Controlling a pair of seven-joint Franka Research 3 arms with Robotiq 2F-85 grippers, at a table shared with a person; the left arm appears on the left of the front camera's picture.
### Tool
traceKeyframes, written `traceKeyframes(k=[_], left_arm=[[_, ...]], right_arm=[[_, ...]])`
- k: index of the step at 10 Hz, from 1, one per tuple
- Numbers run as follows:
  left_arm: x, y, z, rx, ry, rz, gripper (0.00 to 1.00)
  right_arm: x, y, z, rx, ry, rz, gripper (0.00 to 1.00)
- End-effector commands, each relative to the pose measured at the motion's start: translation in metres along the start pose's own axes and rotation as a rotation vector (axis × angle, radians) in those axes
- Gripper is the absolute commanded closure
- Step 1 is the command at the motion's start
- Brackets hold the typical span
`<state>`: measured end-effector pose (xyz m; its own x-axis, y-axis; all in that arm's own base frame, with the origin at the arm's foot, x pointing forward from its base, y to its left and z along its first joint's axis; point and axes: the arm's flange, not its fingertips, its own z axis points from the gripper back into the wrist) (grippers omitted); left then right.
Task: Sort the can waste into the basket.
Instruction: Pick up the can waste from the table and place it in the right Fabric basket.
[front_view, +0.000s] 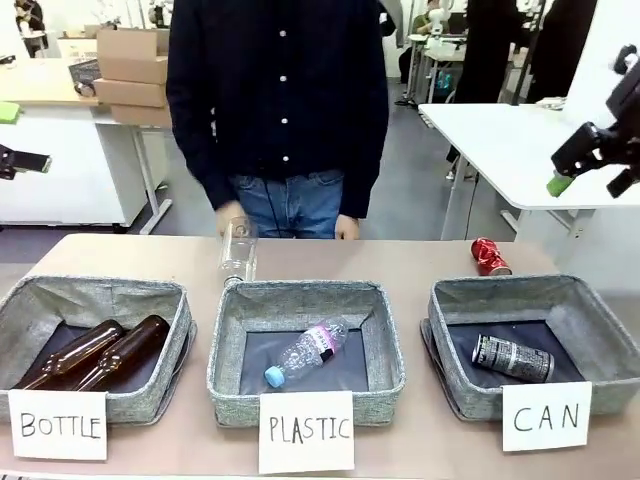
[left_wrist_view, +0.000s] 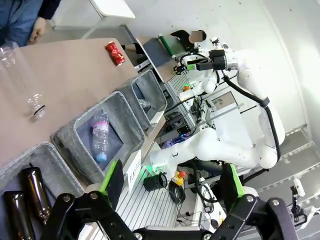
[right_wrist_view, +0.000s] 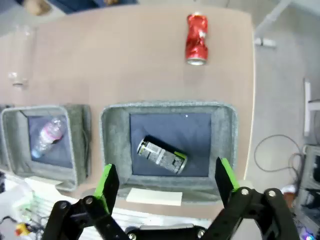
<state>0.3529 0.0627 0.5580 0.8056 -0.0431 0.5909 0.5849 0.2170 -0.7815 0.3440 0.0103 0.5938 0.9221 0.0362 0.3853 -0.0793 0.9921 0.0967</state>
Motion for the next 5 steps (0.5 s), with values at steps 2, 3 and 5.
traceKeyframes(k=[2,3,5], left_arm=[[-0.003,0.0,0.0,0.007,0.003,-0.015,0.0],[-0.003,0.0,0.0,0.007,0.003,-0.015,0.0],[-0.003,0.0,0.0,0.007,0.003,-0.015,0.0]], right_arm=[[0.0,0.0,0.0,0.0,0.0,0.0,0.0],[0.04,-0.005,-0.028,-0.012,0.043,0.018,0.0],[0.122,-0.026,-0.112,0.023,0.169,-0.007,0.0]])
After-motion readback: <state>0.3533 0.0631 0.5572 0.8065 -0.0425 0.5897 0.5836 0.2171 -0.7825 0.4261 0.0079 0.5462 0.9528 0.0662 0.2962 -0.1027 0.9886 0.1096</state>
